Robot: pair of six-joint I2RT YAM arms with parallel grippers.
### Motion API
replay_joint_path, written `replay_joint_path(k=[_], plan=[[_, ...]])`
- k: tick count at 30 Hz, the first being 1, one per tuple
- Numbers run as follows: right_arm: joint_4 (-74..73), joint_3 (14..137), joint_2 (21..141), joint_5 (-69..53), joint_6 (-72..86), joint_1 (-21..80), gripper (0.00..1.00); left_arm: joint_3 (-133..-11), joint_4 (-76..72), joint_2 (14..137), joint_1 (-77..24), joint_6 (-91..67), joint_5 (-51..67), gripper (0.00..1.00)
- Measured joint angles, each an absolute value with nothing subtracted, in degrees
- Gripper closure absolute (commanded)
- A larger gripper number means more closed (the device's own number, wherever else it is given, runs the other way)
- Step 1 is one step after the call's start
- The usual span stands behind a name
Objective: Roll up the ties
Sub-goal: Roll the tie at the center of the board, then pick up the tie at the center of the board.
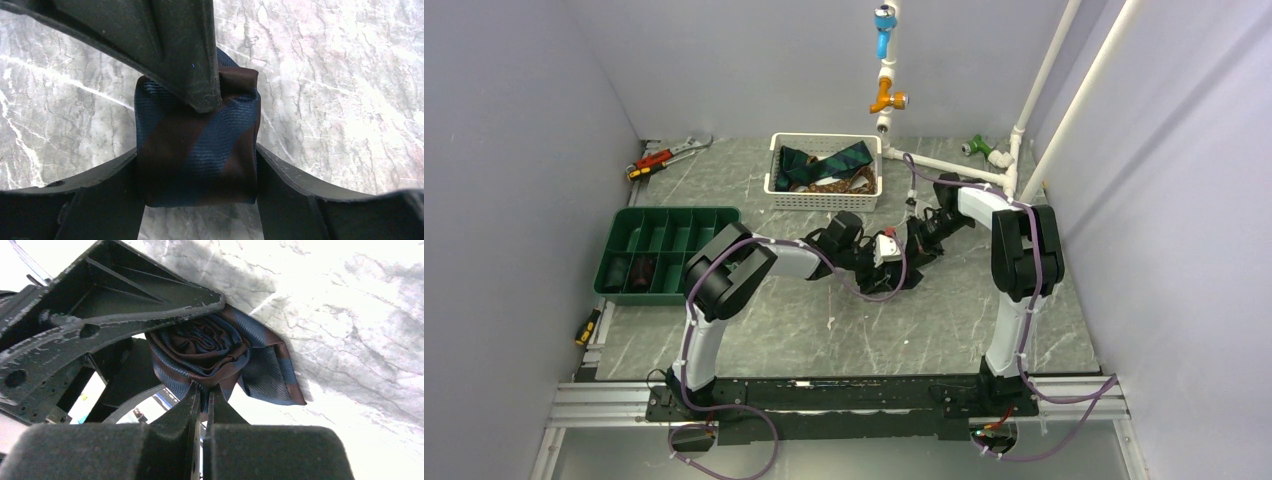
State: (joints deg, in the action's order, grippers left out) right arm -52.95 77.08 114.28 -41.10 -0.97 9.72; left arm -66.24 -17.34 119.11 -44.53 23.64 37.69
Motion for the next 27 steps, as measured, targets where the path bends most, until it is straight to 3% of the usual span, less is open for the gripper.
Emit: replay_joint_path(k=[13, 18, 20, 24, 27], plan=[[-53.56, 77.23, 114.93, -39.33, -1.34, 9.23, 1.00, -65.87, -24.16, 120.99, -44.71, 19.16, 39.51, 0.34], [-53.78, 77.43, 115.13, -39.33, -1.69, 9.19, 1.00, -65.76, -24.49, 121.01, -44.91, 19.40, 39.20, 0.23], [-53.82, 77.43, 115.18, -39.33, -1.76, 9.19, 1.00, -65.36, -25.36, 121.01, -45.04, 19.77, 38.89, 0.24], [-53.98, 77.41, 115.42, -39.46, -1.89, 9.19, 1.00, -65.17, -26.39, 121.10, -45.65, 20.18, 38.59, 0.33], [-54.00, 77.36, 115.50, -39.46, -1.93, 9.17, 1.00, -65.17, -27.27, 121.54, -45.80, 19.99, 38.94, 0.55]])
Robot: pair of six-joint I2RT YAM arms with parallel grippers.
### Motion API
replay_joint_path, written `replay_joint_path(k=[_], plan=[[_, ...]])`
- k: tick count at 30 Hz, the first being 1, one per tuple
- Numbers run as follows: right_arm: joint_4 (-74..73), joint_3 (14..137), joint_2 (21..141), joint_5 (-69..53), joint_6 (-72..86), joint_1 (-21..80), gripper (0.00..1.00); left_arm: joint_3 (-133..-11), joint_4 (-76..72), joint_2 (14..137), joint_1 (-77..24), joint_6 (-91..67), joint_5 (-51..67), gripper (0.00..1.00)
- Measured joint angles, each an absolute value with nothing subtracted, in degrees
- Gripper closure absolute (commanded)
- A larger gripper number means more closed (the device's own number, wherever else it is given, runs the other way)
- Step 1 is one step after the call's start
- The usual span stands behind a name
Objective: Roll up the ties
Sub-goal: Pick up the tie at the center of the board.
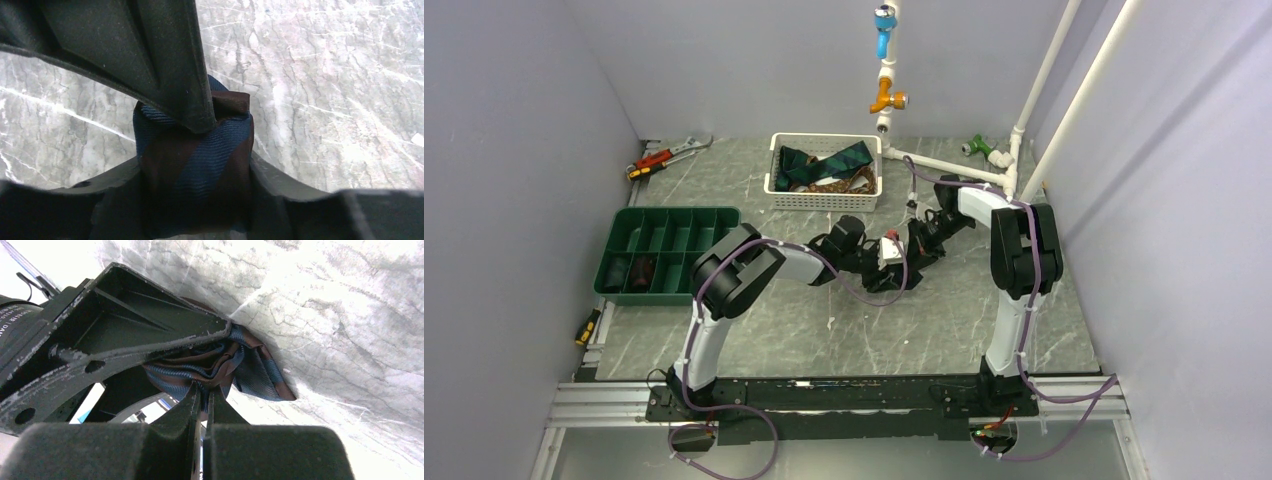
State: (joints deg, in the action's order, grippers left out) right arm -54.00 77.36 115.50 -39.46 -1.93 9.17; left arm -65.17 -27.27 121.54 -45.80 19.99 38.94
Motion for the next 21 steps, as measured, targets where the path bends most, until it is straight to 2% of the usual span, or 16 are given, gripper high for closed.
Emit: replay_joint_path(k=[5, 7, 8, 11, 15, 17, 21], plan=[[-54.28, 77.32, 115.50, -39.46, -2.26, 9.13, 1.00, -65.19, -27.53, 121.69, -45.80, 19.86, 39.88, 0.74], [-54.41, 77.36, 115.52, -39.57, -2.57, 9.15, 0.84, -64.88, -27.70, 121.58, -45.80, 20.34, 39.62, 0.79], [-54.54, 77.43, 115.55, -39.68, -2.76, 9.15, 0.69, -64.77, -27.53, 121.43, -45.82, 20.64, 39.29, 0.82], [-55.07, 77.38, 115.57, -39.57, -3.95, 8.88, 0.37, -64.47, -25.69, 120.57, -45.84, 21.96, 38.26, 0.86], [-55.16, 76.23, 115.50, -39.51, -5.65, 7.03, 0.06, -64.38, -22.68, 119.61, -45.84, 23.55, 37.43, 0.88], [-55.46, 75.40, 115.02, -40.84, -5.72, 6.20, 0.00, -64.62, -21.87, 119.57, -45.84, 24.25, 37.36, 0.88], [-55.11, 73.76, 113.75, -40.93, -4.86, 5.82, 0.00, -66.08, -19.16, 119.61, -45.87, 24.84, 37.32, 0.88]])
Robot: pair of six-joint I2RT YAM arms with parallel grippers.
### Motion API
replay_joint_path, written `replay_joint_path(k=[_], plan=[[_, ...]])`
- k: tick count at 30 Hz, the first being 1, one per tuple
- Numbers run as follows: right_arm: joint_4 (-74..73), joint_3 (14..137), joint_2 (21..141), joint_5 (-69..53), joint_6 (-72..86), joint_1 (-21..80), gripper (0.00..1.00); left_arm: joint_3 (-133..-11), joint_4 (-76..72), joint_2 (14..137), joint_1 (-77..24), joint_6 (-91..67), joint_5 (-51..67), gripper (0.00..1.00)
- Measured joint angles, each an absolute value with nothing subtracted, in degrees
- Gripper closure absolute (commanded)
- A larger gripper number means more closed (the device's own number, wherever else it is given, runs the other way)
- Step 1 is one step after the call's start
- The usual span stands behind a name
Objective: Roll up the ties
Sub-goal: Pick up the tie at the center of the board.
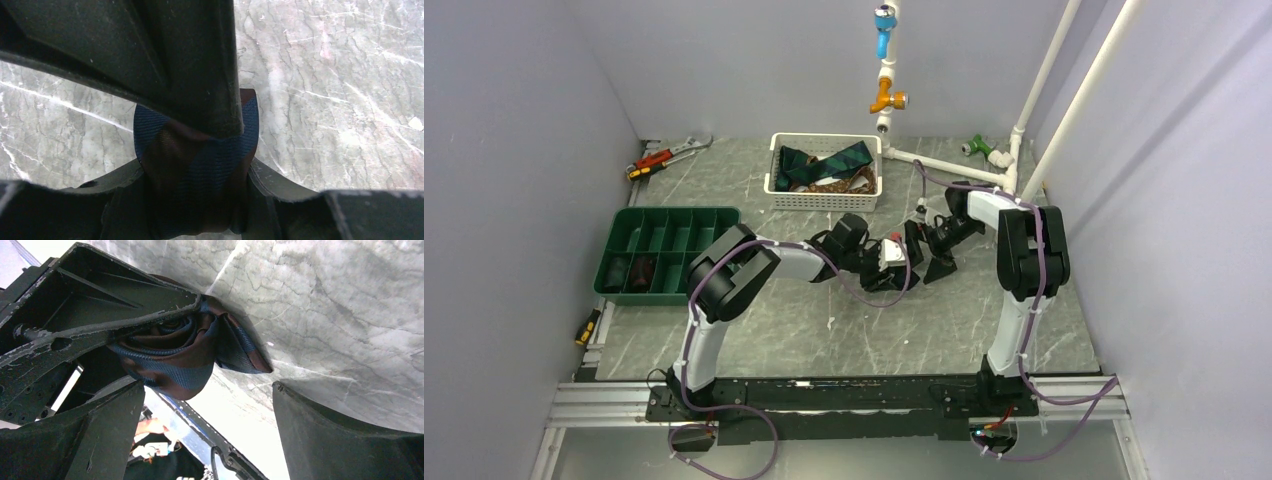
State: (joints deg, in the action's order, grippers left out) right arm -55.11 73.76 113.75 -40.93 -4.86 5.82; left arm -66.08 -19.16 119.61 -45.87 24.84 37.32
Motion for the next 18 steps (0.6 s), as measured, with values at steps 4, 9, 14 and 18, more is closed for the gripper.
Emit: replay_joint_path(k=[4, 9, 14, 18], plan=[[-55.02, 73.54, 114.67, -42.44, -3.07, 5.78, 0.10, -67.66, -16.38, 119.87, -45.87, 25.26, 37.39, 0.88], [-54.43, 73.21, 117.16, -47.75, -1.06, 5.76, 0.27, -68.36, -15.00, 119.96, -45.87, 25.96, 37.47, 0.87], [-50.33, 70.78, 117.45, -52.40, -0.38, 5.76, 0.39, -68.40, -14.72, 119.96, -45.87, 26.35, 37.56, 0.87], [-48.60, 69.84, 116.92, -53.56, -0.27, 5.76, 0.19, -68.40, -14.72, 119.96, -45.84, 26.33, 37.67, 0.87]])
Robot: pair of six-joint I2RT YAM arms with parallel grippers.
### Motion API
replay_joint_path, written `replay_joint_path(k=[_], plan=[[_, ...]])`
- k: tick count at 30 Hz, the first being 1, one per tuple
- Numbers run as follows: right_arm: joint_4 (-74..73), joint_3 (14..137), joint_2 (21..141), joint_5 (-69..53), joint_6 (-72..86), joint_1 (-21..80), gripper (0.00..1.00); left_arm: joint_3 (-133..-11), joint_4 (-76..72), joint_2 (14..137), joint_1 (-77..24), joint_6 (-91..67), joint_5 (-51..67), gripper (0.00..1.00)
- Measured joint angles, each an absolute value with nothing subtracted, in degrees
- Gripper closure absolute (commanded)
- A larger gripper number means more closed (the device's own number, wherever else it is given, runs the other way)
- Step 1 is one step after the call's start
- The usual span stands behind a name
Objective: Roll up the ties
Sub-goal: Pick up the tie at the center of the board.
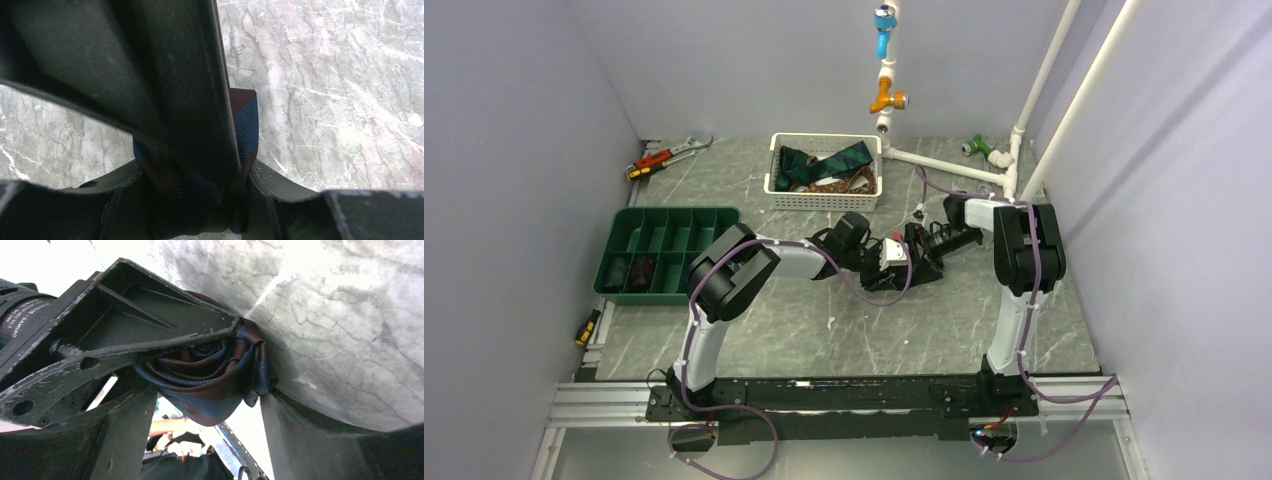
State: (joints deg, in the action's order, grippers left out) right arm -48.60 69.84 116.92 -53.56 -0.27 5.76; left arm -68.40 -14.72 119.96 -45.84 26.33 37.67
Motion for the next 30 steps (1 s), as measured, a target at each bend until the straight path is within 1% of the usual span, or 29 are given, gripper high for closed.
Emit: replay_joint_path(k=[1, 3, 4, 5, 7, 8, 9, 12, 16, 17, 18, 20, 21, 22, 23, 25, 26, 27, 28, 30], plan=[[-47.94, 69.49, 116.60, -53.54, 0.32, 5.74, 0.18, -68.40, -14.72, 119.96, -45.82, 26.33, 37.67, 0.87], [-46.13, 68.51, 115.22, -53.71, 1.63, 5.78, 0.10, -68.40, -14.72, 119.96, -45.82, 26.35, 37.67, 0.86], [-44.86, 67.96, 114.39, -53.41, 2.42, 5.80, 0.10, -68.40, -14.72, 119.96, -45.82, 26.37, 37.67, 0.86], [-43.59, 67.44, 113.60, -53.04, 3.38, 5.89, 0.14, -68.40, -14.72, 119.96, -45.82, 26.35, 37.67, 0.86], [-41.17, 66.50, 112.44, -52.53, 4.45, 6.09, 0.32, -68.40, -14.72, 119.98, -45.82, 26.37, 37.67, 0.86], [-39.46, 66.04, 112.16, -52.21, 5.13, 6.17, 0.37, -68.42, -14.72, 119.98, -45.82, 26.37, 37.67, 0.86], [-38.28, 65.84, 112.16, -52.07, 5.76, 6.20, 0.41, -68.42, -14.72, 119.98, -45.82, 26.37, 37.67, 0.86], [-37.21, 65.60, 112.27, -52.95, 6.98, 6.33, 0.45, -68.42, -14.70, 120.03, -45.74, 26.33, 37.74, 0.86], [-37.36, 65.60, 112.09, -53.04, 6.44, 6.33, 0.66, -68.42, -14.72, 120.16, -45.60, 26.30, 38.09, 0.86], [-37.43, 65.58, 111.92, -53.01, 6.00, 6.33, 0.67, -68.45, -14.74, 120.16, -45.56, 26.30, 38.15, 0.85], [-37.47, 65.54, 111.70, -52.93, 5.67, 6.35, 0.65, -68.45, -14.76, 120.18, -45.56, 26.28, 38.17, 0.85], [-37.58, 65.47, 111.50, -52.75, 5.04, 6.39, 0.46, -68.45, -14.85, 120.22, -45.52, 26.26, 38.28, 0.85], [-37.67, 65.49, 111.50, -52.84, 4.91, 6.39, 0.43, -68.45, -14.90, 120.25, -45.50, 26.26, 38.35, 0.85], [-37.87, 65.49, 111.50, -52.93, 4.51, 6.37, 0.51, -68.45, -14.92, 120.27, -45.47, 26.26, 38.39, 0.85], [-38.17, 65.49, 111.50, -52.90, 4.10, 6.35, 0.64, -68.45, -14.94, 120.27, -45.45, 26.26, 38.50, 0.85], [-38.46, 65.49, 111.50, -53.08, 3.57, 6.33, 0.96, -68.45, -14.96, 120.33, -45.39, 26.28, 38.70, 0.84], [-38.41, 65.49, 111.50, -53.01, 3.20, 6.33, 1.00, -68.49, -14.94, 120.38, -45.34, 26.26, 38.79, 0.82], [-38.37, 65.56, 111.42, -52.97, 2.79, 6.33, 1.00, -68.55, -14.92, 120.40, -45.28, 26.20, 39.00, 0.77], [-38.52, 65.63, 111.37, -52.84, 2.63, 6.33, 1.00, -68.58, -14.92, 120.44, -45.23, 26.11, 39.16, 0.69], [-38.54, 65.63, 111.35, -52.84, 2.33, 6.28, 1.00, -68.62, -15.00, 120.51, -45.10, 26.00, 39.51, 0.49]])
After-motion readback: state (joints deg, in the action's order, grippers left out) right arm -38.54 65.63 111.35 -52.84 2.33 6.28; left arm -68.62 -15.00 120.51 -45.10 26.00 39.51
